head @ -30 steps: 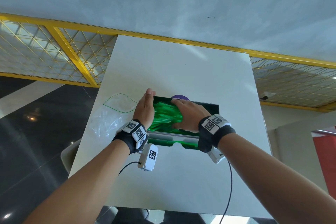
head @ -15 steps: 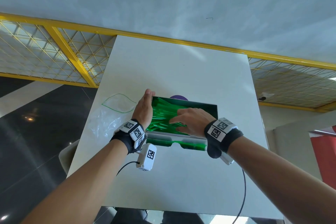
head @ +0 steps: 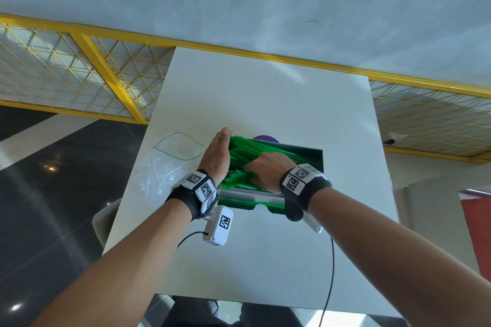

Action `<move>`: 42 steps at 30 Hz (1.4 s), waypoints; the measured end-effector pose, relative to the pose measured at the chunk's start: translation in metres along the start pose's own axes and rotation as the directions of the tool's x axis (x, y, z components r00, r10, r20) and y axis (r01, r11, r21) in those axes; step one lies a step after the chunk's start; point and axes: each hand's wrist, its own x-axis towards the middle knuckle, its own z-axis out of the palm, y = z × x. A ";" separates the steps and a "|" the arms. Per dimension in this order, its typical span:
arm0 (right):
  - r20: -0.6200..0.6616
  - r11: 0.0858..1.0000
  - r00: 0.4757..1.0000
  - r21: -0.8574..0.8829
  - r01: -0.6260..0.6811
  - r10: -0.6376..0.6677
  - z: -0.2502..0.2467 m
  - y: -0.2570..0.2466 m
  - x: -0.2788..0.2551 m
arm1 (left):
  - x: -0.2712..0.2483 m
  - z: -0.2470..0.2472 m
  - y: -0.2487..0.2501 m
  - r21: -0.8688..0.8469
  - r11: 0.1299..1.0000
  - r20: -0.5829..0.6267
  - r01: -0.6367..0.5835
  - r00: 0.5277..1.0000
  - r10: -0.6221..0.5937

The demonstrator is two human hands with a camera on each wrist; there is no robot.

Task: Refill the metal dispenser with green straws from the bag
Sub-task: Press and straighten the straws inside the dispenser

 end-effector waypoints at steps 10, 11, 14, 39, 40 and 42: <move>-0.118 0.987 0.992 0.151 0.052 -0.034 -0.027 0.005 -0.015 | 0.005 -0.008 -0.003 -0.139 0.990 0.050 0.006 0.999 0.001; -0.116 0.988 0.993 0.149 0.046 -0.029 -0.032 0.006 -0.016 | 0.004 -0.009 -0.001 -0.134 0.991 0.054 -0.009 0.998 0.016; -0.111 0.991 0.994 0.132 0.016 -0.001 -0.043 0.009 -0.019 | 0.006 -0.009 -0.004 -0.165 0.986 0.053 -0.007 0.998 0.016; 0.071 0.940 0.997 0.335 -0.061 0.039 -0.025 0.005 -0.020 | 0.009 0.001 -0.024 0.049 0.982 0.001 -0.185 0.983 0.185; 0.039 0.931 0.998 0.361 -0.053 0.042 -0.028 0.007 -0.025 | 0.009 0.002 -0.026 0.076 0.978 0.006 -0.196 0.981 0.196; -0.049 0.935 0.995 0.347 -0.069 0.091 -0.032 0.015 -0.034 | 0.012 0.005 -0.029 0.079 0.981 0.004 -0.179 0.984 0.179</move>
